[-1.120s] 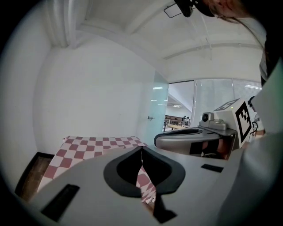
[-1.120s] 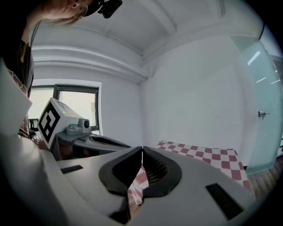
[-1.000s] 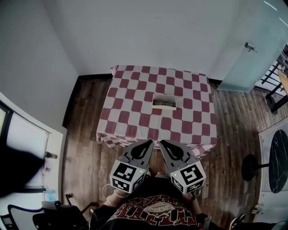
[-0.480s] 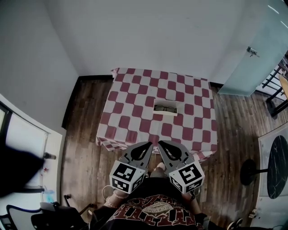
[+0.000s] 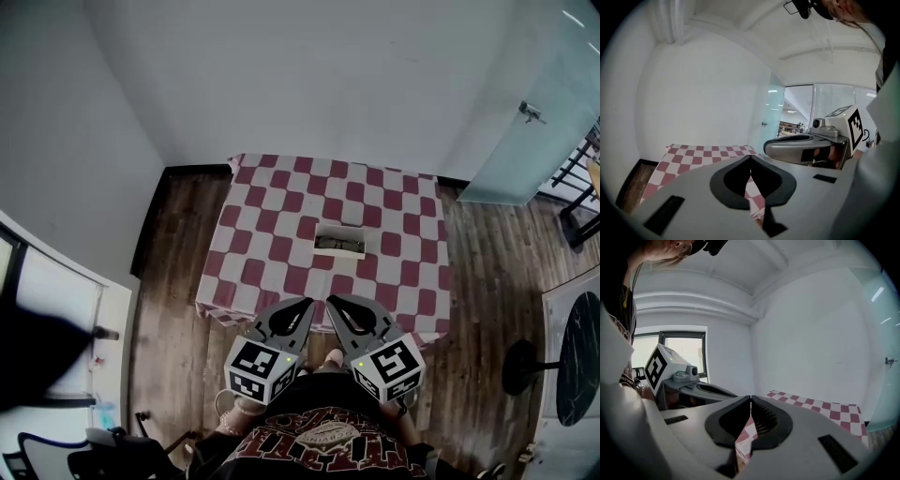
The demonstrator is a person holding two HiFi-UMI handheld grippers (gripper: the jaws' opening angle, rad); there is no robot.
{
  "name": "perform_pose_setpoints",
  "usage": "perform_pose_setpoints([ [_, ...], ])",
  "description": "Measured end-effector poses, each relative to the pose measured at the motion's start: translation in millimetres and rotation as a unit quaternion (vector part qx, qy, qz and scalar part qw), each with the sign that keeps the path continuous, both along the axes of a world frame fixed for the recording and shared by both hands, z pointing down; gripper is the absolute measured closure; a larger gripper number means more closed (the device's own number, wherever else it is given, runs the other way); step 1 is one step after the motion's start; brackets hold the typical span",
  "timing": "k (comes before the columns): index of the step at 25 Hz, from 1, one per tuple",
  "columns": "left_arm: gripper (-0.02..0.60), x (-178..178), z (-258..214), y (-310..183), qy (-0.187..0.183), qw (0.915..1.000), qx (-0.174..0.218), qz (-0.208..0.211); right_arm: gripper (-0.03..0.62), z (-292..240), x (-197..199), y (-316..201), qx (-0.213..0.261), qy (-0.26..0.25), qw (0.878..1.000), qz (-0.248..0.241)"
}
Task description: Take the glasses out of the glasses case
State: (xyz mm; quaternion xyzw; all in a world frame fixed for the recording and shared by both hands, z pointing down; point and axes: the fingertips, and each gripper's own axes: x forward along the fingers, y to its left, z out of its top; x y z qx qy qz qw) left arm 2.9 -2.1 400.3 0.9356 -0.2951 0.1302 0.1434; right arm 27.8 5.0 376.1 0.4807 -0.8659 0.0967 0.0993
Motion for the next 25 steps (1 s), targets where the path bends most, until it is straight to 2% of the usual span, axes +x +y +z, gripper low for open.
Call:
perform_pose_setpoints([
  [9,0.572,36.7,2.6,-11.9,0.004,0.9997,-0.023,0.009,0.574,-1.2,34.2,-16.8,-0.012,0.002,1.000,-0.024],
  [25,0.572,86.0,25.9,-6.7,-0.022,0.9977,-0.050,0.041,0.574,18.0,78.1,-13.8,-0.023,0.001,0.999,-0.030],
])
